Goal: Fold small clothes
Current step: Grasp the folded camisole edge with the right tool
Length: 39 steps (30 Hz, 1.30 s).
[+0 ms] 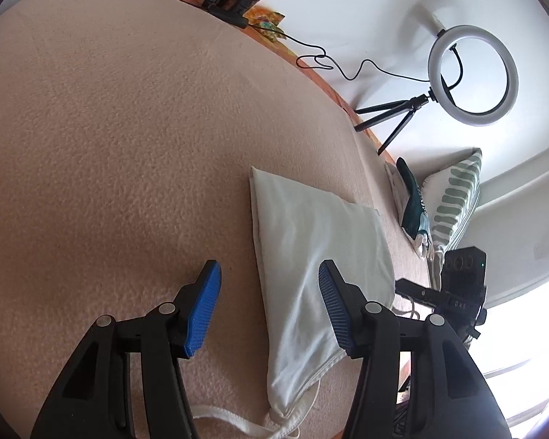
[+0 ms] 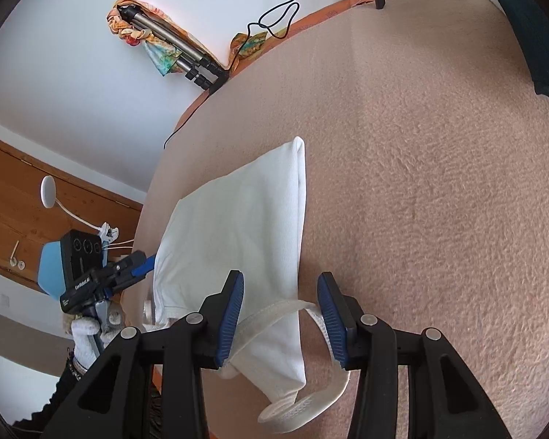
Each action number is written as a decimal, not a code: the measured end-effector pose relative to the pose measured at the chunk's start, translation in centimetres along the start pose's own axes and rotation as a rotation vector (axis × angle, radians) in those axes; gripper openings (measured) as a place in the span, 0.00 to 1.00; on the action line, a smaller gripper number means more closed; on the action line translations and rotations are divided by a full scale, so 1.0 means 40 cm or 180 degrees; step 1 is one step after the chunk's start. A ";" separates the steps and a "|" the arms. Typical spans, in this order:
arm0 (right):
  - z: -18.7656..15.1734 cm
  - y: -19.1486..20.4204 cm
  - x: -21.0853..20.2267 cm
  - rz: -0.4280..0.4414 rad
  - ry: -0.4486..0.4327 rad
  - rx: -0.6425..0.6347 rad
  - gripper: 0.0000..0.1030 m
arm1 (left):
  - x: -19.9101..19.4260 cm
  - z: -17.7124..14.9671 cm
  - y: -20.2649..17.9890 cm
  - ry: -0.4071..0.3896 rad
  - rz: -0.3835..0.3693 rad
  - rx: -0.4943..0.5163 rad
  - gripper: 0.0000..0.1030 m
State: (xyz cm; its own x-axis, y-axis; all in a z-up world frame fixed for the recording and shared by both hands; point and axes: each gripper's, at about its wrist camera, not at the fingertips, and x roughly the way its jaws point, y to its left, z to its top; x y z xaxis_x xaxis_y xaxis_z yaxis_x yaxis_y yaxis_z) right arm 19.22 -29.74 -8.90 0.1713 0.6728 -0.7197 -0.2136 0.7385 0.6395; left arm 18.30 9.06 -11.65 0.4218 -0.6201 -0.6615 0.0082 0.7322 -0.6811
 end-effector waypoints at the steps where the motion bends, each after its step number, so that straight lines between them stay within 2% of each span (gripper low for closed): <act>1: -0.009 0.000 -0.002 0.0015 0.0044 -0.0001 0.44 | 0.006 0.011 0.004 -0.0010 -0.0022 -0.0030 0.53; 5: -0.053 0.000 -0.005 0.0166 0.0175 0.0061 0.44 | 0.026 0.050 0.008 -0.0031 -0.0072 -0.0077 0.53; 11: -0.081 -0.005 -0.005 0.0320 0.0110 0.0150 0.44 | 0.055 0.080 0.009 -0.0014 -0.0255 -0.0147 0.53; 16: -0.074 -0.008 0.009 0.0464 0.0046 0.0196 0.43 | 0.079 0.083 -0.019 0.0001 -0.0279 0.0041 0.53; 19: -0.070 0.003 0.015 0.0450 0.0005 0.0150 0.42 | 0.090 0.088 -0.031 -0.0036 -0.0244 0.0109 0.49; 21: -0.075 0.007 0.010 0.0402 -0.0017 0.0115 0.38 | 0.100 0.089 -0.040 -0.0043 -0.0160 0.0153 0.35; 22: -0.075 0.011 0.013 0.0360 -0.0013 0.0089 0.33 | 0.104 0.088 -0.045 -0.0057 -0.0103 0.0193 0.32; 24: -0.073 0.025 0.020 0.0288 -0.0023 0.0051 0.30 | 0.113 0.085 -0.059 -0.0067 0.0007 0.0288 0.21; 27: -0.078 0.054 0.021 0.0041 -0.0040 -0.0160 0.22 | 0.123 0.078 -0.083 -0.0074 0.0229 0.0513 0.10; 32: -0.083 0.114 0.029 -0.0475 -0.0067 -0.0523 0.12 | 0.114 0.059 -0.128 -0.0239 0.0490 0.0904 0.07; 35: -0.091 0.144 0.029 -0.0728 -0.0089 -0.0734 0.09 | 0.098 0.044 -0.160 -0.0375 0.0629 0.1145 0.07; 39: -0.102 0.184 0.018 -0.1040 -0.0187 -0.1013 0.07 | 0.069 0.027 -0.201 -0.0549 0.0697 0.1349 0.07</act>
State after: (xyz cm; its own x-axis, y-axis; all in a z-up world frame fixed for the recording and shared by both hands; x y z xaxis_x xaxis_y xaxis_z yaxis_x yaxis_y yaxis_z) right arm 13.85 -24.01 -5.80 0.3310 0.4151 -0.8474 -0.4227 0.8682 0.2601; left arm 20.39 1.78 -7.68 0.5981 -0.4098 -0.6887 0.2550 0.9120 -0.3213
